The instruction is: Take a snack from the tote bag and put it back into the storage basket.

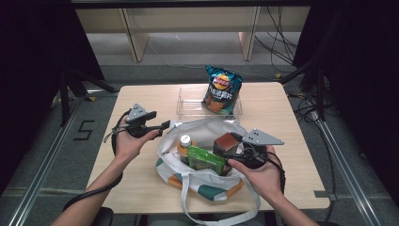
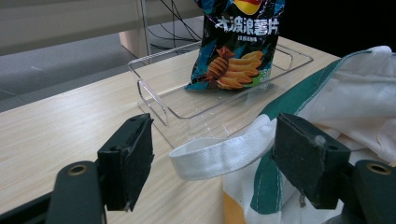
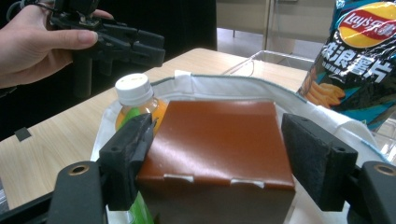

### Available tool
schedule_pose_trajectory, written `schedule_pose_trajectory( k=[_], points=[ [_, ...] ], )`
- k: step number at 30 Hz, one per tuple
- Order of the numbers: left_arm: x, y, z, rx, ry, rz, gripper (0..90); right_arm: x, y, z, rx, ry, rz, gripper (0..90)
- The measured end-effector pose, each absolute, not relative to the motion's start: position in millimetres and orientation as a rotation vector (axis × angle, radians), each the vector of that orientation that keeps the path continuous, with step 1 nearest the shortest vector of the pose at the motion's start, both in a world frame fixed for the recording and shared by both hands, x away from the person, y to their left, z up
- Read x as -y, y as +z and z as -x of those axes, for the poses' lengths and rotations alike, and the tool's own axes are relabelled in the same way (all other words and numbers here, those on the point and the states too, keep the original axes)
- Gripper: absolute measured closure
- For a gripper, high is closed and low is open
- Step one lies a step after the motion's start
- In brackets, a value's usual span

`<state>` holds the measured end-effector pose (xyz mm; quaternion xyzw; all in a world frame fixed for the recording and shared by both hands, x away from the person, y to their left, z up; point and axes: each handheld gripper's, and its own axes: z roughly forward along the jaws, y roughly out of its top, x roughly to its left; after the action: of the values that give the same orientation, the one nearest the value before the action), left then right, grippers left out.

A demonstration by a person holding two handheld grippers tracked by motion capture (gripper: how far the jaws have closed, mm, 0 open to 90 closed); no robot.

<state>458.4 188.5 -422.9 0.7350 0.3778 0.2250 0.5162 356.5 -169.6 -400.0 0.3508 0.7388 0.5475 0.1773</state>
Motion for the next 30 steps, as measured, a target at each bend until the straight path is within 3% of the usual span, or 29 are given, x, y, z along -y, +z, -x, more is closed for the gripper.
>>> schedule_pose_trajectory(
  k=[15,30],
  points=[
    [-187.9,-422.8,-458.1,-0.902,0.540,-1.771,27.6,168.6,-407.8,-353.4,-2.068,1.501,-0.956,38.0],
    [-187.9,-422.6,-458.2,-0.905,0.539,-1.768,27.6,173.3,-400.3,-355.7,-2.066,1.521,-0.978,38.7]
  ],
)
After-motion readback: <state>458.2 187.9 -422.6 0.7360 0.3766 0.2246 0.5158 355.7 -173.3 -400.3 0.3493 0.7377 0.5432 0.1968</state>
